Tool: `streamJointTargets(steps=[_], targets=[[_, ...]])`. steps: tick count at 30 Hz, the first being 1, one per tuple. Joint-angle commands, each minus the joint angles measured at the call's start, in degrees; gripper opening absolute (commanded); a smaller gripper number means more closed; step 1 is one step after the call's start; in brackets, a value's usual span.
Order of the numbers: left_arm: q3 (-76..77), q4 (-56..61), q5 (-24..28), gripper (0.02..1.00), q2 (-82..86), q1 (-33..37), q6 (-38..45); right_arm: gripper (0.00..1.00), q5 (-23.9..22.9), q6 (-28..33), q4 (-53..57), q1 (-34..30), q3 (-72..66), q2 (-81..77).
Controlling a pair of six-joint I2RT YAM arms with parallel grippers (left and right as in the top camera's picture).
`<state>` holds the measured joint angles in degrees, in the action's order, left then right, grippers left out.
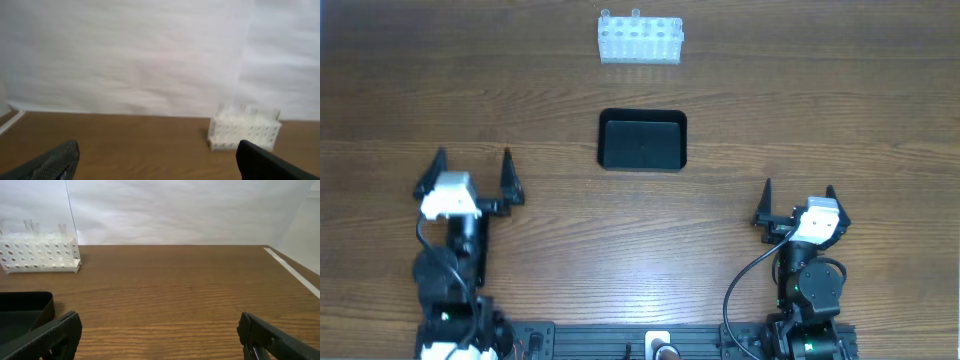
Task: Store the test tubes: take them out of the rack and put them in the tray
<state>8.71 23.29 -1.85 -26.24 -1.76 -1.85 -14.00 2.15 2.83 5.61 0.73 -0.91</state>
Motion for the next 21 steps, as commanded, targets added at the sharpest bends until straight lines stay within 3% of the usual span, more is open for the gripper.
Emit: streamJointTargets(steps=[1, 6, 16, 21], targets=[[16.9, 1.3, 3.8, 0.998, -20.9, -0.7, -6.3, 0.993, -0.5, 0.0, 0.0, 0.0, -0.5, 0.6], [34.7, -2.4, 2.0, 0.998, -41.6, -4.5, -6.4, 0.991, -0.5, 0.0, 0.0, 0.0, -0.5, 0.6], [69.6, -21.4, -12.2, 0.996, -74.8, -13.8, -9.0, 0.991, -0.5, 0.0, 0.0, 0.0, -0.5, 0.6], [81.8, -27.7, -12.6, 0.998, -86.4, -14.9, -12.2, 0.993, -0.5, 0.0, 0.0, 0.0, -0.5, 0.6]])
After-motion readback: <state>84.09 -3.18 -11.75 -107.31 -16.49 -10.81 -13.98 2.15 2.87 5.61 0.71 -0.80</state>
